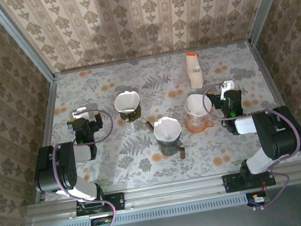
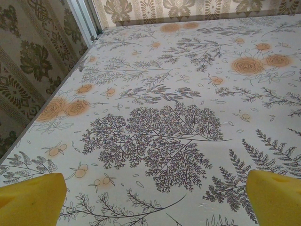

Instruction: Place the coffee filter in the dripper

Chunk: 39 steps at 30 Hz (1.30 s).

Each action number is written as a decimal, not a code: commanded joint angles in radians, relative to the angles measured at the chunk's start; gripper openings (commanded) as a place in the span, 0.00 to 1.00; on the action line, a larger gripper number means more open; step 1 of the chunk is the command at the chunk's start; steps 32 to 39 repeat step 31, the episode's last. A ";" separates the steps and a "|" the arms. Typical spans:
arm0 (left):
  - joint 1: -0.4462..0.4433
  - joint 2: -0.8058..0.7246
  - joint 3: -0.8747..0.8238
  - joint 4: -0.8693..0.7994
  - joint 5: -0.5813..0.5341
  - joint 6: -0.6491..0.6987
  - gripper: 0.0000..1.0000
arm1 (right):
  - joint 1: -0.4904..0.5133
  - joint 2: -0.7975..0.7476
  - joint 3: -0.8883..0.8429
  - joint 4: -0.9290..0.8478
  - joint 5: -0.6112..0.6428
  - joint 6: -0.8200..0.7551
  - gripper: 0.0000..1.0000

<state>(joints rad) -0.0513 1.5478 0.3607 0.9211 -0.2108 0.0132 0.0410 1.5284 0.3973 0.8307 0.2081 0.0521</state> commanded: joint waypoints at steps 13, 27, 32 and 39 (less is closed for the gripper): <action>-0.001 0.005 0.020 0.016 -0.012 0.019 1.00 | 0.000 0.001 -0.013 0.067 0.042 0.019 1.00; 0.000 0.005 0.020 0.015 -0.012 0.017 1.00 | 0.002 0.004 -0.008 0.061 0.043 0.018 1.00; -0.001 0.005 0.020 0.016 -0.013 0.017 1.00 | 0.003 0.002 -0.012 0.068 0.045 0.017 1.00; -0.001 0.005 0.020 0.016 -0.013 0.017 1.00 | 0.003 0.002 -0.012 0.068 0.045 0.017 1.00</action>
